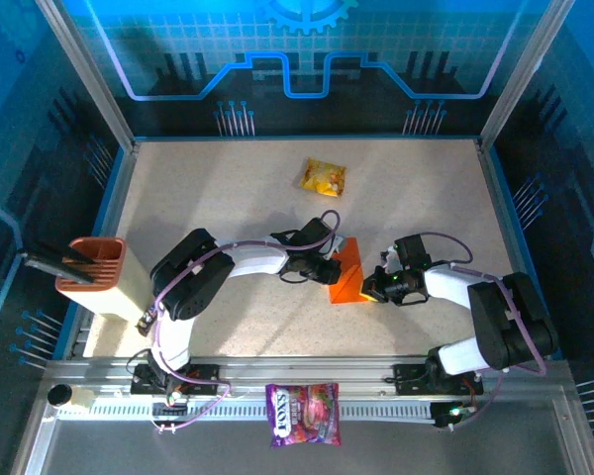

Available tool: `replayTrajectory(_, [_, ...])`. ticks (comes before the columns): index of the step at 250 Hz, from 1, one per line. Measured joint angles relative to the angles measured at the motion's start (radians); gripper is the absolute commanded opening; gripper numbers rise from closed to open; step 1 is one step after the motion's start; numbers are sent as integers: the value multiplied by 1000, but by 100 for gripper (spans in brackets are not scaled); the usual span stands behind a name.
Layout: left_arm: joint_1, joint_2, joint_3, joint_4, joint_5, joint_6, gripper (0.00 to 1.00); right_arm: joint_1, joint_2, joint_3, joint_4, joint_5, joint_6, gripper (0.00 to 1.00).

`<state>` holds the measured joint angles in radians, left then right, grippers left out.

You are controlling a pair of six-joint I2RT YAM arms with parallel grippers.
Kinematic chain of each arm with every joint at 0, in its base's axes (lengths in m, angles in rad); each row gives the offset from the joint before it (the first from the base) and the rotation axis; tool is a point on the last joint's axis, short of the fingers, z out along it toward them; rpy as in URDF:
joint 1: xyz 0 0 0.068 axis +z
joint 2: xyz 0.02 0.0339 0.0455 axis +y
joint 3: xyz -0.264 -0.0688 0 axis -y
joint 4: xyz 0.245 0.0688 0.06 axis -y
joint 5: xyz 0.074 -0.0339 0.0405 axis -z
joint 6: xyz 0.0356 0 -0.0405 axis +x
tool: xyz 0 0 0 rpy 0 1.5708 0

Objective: Fold a paper plane with a square sheet of paper (pick it up from the middle)

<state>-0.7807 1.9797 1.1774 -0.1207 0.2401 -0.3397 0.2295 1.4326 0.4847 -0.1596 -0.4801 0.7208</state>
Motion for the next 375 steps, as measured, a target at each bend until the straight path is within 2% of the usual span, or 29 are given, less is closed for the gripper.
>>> replayTrajectory(215, [3, 16, -3, 36, 1, 6, 7, 0, 0, 3, -5, 3, -5, 0])
replayTrajectory(304, [3, 16, -11, 53, 5, 6, 2, 1, -23, 11, -31, 33, -6, 0])
replayTrajectory(375, [6, 16, -21, 72, 16, -1, 2, 1, -45, 27, -10, 0, 17, 1])
